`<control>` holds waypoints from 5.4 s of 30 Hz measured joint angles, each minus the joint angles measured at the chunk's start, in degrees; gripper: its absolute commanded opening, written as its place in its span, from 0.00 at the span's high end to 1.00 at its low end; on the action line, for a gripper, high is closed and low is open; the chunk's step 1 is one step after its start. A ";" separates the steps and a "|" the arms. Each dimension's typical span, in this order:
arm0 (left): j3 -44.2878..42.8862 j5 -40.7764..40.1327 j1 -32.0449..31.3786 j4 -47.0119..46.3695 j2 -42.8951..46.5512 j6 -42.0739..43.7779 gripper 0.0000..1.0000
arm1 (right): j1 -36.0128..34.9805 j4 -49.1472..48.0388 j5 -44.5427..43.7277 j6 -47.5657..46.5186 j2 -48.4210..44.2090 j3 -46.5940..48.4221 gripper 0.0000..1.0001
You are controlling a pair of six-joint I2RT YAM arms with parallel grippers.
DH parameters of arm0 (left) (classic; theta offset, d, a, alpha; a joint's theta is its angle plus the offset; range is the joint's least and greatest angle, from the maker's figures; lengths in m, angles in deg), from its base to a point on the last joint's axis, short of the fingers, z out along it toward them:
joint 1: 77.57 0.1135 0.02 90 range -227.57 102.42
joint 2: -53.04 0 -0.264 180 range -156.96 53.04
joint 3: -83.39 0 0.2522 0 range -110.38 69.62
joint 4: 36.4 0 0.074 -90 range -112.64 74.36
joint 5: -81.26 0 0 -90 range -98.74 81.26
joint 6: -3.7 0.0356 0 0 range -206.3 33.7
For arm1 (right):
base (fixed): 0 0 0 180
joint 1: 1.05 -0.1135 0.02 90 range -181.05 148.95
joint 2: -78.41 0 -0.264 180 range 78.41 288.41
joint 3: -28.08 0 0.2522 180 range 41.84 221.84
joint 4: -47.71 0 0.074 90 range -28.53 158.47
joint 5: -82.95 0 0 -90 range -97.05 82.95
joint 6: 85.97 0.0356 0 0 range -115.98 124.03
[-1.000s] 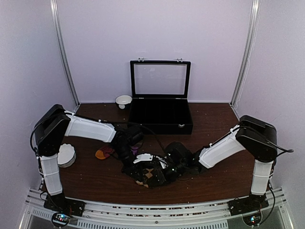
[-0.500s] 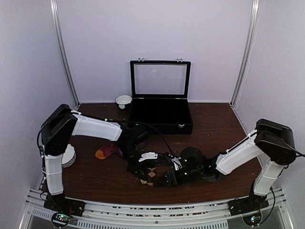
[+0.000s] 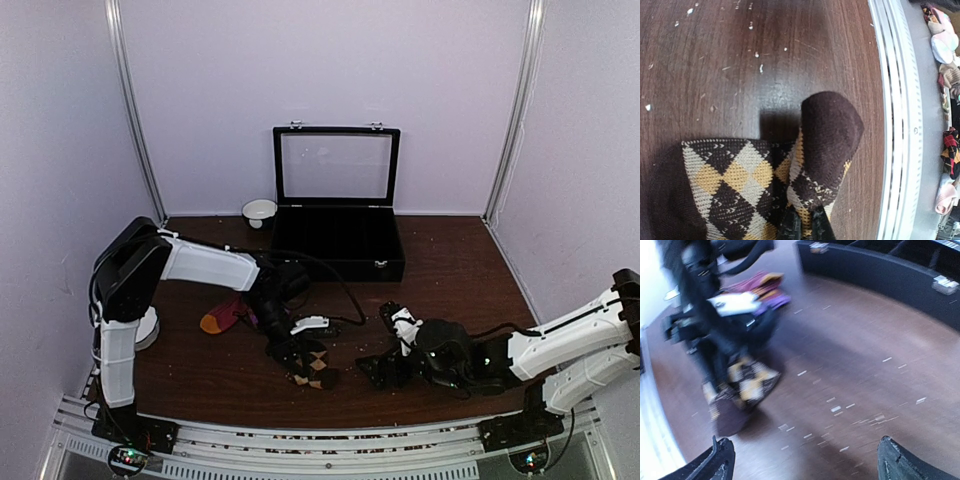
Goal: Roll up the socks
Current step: Roll the sock at the center of the board.
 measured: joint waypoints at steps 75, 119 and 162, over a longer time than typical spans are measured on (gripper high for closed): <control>-3.28 -4.02 10.91 11.15 1.14 9.18 0.59 | -2.75 22.03 22.45 -41.88 35.87 39.34 0.98; -10.54 -5.42 13.25 1.66 14.78 7.72 0.53 | 4.42 -0.39 56.30 11.78 43.06 32.37 1.00; 20.13 -25.09 -11.34 -10.91 21.03 20.06 0.97 | 7.15 -26.34 58.86 36.48 46.49 24.06 0.36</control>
